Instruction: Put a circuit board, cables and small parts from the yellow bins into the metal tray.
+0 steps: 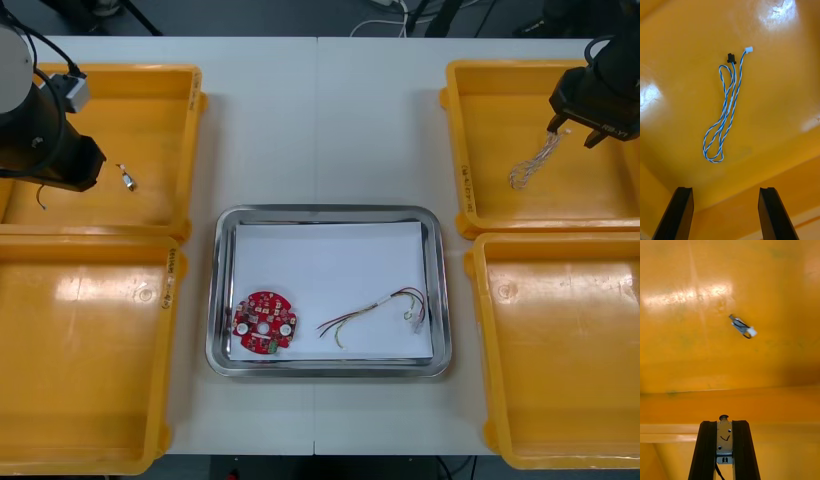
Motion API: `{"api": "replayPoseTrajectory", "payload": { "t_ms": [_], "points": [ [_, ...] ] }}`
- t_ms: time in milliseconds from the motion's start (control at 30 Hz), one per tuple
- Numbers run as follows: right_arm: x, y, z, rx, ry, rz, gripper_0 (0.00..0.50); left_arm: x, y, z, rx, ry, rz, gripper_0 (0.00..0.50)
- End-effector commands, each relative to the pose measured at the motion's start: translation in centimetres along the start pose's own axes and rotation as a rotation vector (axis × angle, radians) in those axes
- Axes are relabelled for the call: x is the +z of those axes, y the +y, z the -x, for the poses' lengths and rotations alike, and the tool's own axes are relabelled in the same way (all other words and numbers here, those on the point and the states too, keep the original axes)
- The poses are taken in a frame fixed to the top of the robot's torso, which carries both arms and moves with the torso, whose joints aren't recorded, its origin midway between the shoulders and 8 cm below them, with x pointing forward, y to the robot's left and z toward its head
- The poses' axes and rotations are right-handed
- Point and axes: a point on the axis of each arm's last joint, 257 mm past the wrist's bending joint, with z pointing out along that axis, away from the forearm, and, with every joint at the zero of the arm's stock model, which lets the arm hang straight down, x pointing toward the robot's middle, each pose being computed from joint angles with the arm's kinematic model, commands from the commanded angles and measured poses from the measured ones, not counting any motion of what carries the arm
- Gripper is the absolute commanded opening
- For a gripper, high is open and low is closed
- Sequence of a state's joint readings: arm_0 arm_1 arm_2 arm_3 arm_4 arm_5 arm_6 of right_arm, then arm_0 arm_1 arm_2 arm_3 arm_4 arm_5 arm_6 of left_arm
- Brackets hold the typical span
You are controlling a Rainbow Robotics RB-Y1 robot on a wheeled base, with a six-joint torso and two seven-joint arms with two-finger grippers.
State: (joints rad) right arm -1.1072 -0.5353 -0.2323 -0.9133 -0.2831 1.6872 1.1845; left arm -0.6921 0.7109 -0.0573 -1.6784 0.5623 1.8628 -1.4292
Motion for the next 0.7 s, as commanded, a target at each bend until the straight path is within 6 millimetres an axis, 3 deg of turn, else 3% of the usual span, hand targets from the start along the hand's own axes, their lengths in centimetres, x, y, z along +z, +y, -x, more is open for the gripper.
{"api": "replayPoseTrajectory", "payload": {
  "t_ms": [33,367,400,700],
  "points": [
    [-2.6,2.3,3.5,-0.001,-0.089,0.064,0.5,-2.7,-3.6,1.9,-0.106,-0.073,-0.016,0.0],
    [-0.9,2.2,5.3,0.054,-0.122,0.093,0.5,-3.2,-11.1,2.4,-0.128,-0.128,-0.071,0.0],
    [-0.6,2.3,5.6,0.066,-0.126,0.105,0.5,-3.2,-12.6,2.2,-0.129,-0.13,-0.084,0.0],
    [0.7,1.9,6.3,0.091,-0.156,0.097,0.5,-3.0,-18.6,0.7,-0.139,-0.123,-0.115,0.0]
  ]
}}
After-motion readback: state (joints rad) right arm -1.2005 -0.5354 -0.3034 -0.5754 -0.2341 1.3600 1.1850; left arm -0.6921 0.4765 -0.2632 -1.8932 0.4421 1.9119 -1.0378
